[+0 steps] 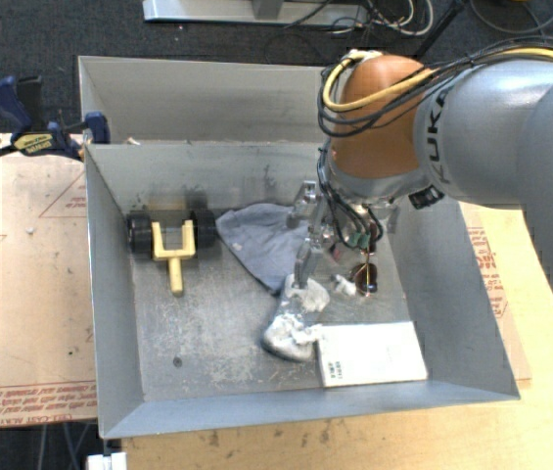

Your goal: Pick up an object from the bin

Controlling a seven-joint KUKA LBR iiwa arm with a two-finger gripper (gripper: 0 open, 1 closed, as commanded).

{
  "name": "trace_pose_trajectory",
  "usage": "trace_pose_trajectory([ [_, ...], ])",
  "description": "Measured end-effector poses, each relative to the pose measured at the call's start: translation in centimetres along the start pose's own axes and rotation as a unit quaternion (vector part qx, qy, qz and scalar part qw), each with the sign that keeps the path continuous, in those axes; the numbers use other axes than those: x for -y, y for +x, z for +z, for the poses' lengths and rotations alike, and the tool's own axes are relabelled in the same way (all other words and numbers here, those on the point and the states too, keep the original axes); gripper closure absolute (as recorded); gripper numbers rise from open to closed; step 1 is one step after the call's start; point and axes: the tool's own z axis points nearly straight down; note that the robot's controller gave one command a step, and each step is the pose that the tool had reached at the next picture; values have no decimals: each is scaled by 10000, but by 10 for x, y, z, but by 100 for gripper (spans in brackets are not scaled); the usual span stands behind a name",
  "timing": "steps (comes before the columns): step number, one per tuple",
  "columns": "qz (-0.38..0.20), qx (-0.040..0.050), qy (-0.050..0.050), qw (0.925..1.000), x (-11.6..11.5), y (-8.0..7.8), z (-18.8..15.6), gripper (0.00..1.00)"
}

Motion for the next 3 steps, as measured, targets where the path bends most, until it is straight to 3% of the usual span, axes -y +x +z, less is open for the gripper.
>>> trace_pose_trajectory([
  [1, 1088, 2, -4, 9941, -17, 8, 49, 0],
  [2, 905, 71, -29, 9959, -21, 12, 59, 100],
  [3, 907, 70, -30, 9958, -21, 12, 59, 100],
])
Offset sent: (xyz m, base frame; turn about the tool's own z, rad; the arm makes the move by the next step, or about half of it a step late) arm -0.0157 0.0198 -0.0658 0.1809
